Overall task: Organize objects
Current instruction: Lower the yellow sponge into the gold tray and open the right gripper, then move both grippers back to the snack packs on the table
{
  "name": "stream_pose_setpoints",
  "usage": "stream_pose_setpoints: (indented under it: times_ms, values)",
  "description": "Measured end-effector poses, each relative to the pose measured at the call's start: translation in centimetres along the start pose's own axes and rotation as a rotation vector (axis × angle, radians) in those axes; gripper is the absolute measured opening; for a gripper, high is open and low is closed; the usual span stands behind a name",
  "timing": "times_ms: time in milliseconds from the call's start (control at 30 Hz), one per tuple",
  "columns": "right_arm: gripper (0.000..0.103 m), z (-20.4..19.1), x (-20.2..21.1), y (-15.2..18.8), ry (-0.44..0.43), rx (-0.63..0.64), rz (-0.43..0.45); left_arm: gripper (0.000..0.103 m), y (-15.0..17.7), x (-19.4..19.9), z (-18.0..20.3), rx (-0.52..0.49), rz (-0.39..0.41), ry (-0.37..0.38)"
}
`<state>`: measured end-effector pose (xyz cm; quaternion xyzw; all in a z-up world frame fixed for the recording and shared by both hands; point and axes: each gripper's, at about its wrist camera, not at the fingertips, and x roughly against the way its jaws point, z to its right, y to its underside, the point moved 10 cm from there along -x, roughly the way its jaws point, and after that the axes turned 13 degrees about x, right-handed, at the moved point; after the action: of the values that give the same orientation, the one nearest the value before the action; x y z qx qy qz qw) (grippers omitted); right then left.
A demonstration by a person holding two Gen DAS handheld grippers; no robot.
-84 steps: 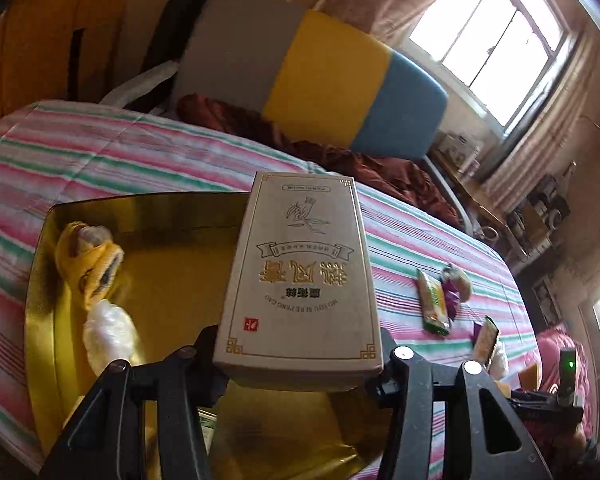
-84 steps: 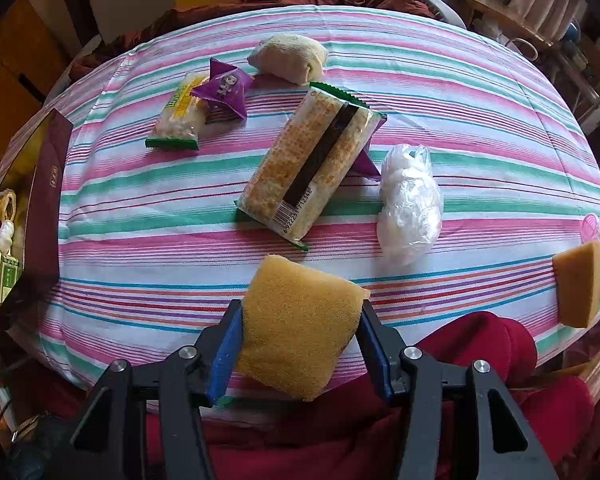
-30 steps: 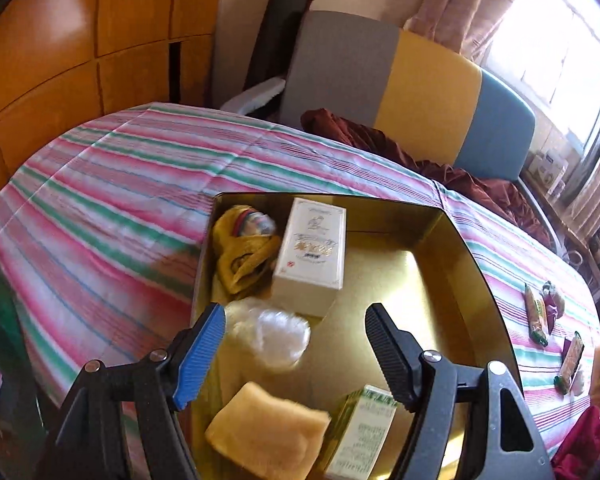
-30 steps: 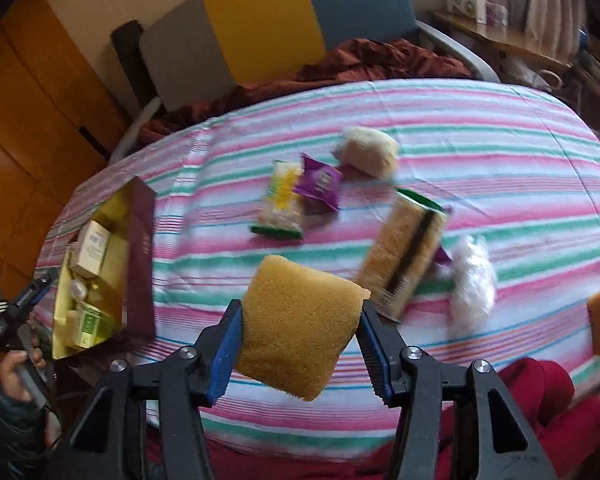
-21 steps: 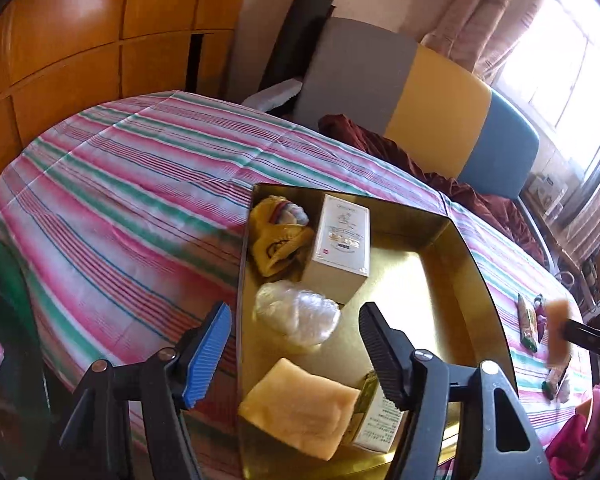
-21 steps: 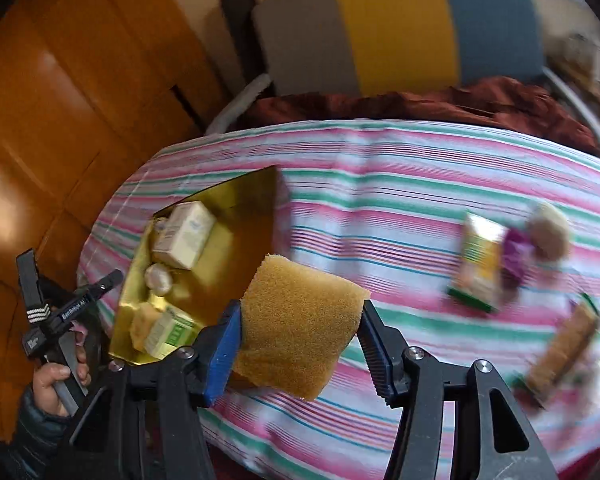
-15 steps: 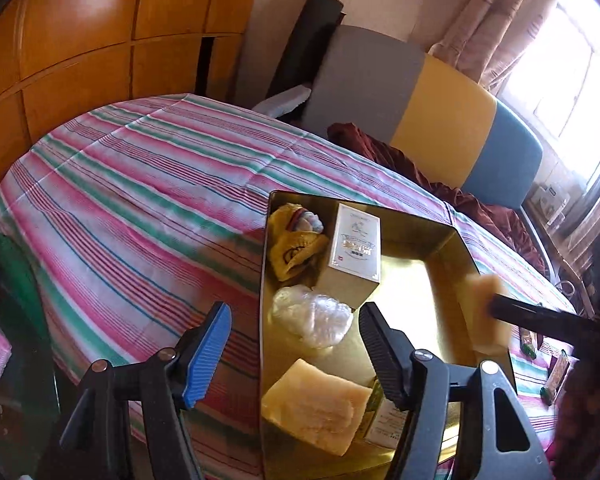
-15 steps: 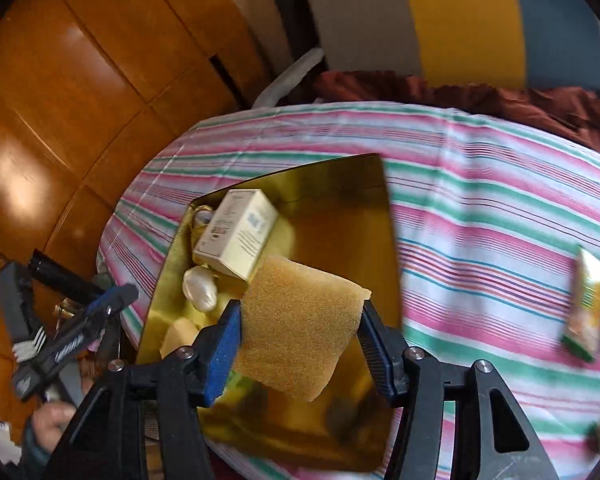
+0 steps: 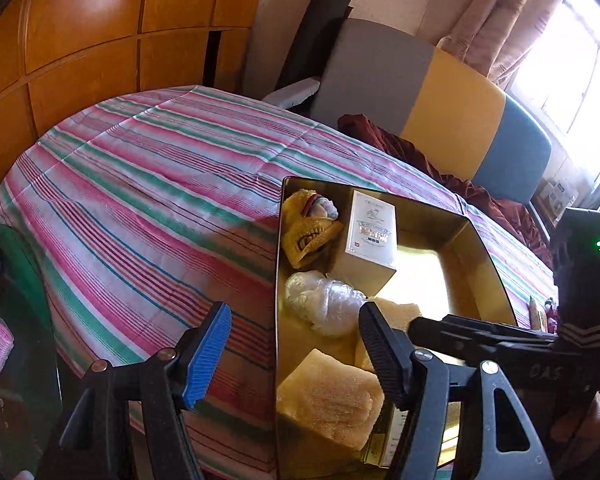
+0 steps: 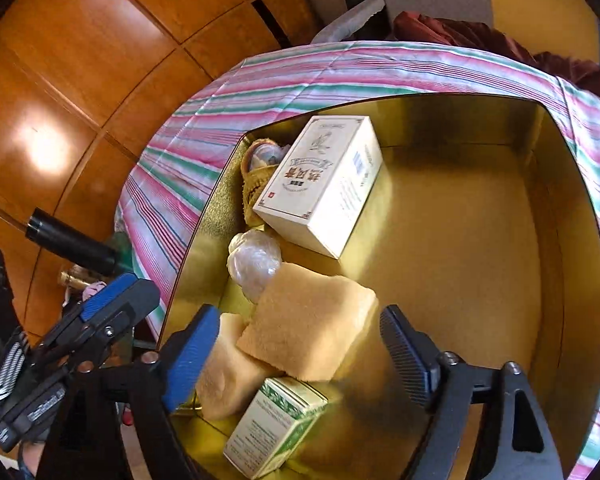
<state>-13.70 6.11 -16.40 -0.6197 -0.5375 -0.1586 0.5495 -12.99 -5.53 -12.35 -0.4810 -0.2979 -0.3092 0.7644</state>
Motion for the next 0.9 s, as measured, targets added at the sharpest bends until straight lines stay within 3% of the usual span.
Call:
stream_pose_setpoints:
  times_ms: [433, 900]
  values:
    - [0.091, 4.0, 6.4, 2.1, 0.138, -0.053, 0.088, 0.067, 1.0, 2.4, 4.8, -0.173, 0.073, 0.023]
    - [0.092, 12.4, 16.4, 5.4, 0.311, -0.155, 0.209, 0.067, 4.2, 3.1, 10.4, -0.32, 0.044, 0.087]
